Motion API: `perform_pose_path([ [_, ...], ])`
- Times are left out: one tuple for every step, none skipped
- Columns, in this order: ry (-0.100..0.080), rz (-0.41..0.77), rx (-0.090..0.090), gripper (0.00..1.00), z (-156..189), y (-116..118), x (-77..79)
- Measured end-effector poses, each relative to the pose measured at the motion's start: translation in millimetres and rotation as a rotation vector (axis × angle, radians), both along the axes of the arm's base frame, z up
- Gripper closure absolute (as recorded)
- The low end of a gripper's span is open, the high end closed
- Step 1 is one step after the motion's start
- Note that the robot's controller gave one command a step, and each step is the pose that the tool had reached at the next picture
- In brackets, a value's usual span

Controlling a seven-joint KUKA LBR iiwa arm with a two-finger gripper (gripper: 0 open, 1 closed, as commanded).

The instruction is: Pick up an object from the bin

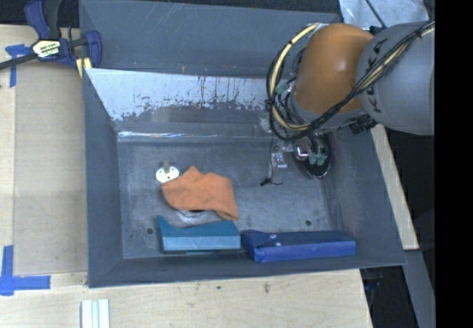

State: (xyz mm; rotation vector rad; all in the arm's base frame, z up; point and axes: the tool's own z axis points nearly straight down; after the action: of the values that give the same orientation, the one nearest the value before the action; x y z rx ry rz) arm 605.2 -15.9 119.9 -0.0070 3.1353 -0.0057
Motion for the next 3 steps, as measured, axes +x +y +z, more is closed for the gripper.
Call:
perform_pose_path([
  [0.002, 0.027, 0.008, 0.0, -29.1, 33.9, -15.6],
  [0.004, 0.086, 0.002, 0.0, -34.5, 53.9, -13.1],
  [0.003, 0.132, 0.003, 0.0, -36.3, 86.7, -26.6],
])
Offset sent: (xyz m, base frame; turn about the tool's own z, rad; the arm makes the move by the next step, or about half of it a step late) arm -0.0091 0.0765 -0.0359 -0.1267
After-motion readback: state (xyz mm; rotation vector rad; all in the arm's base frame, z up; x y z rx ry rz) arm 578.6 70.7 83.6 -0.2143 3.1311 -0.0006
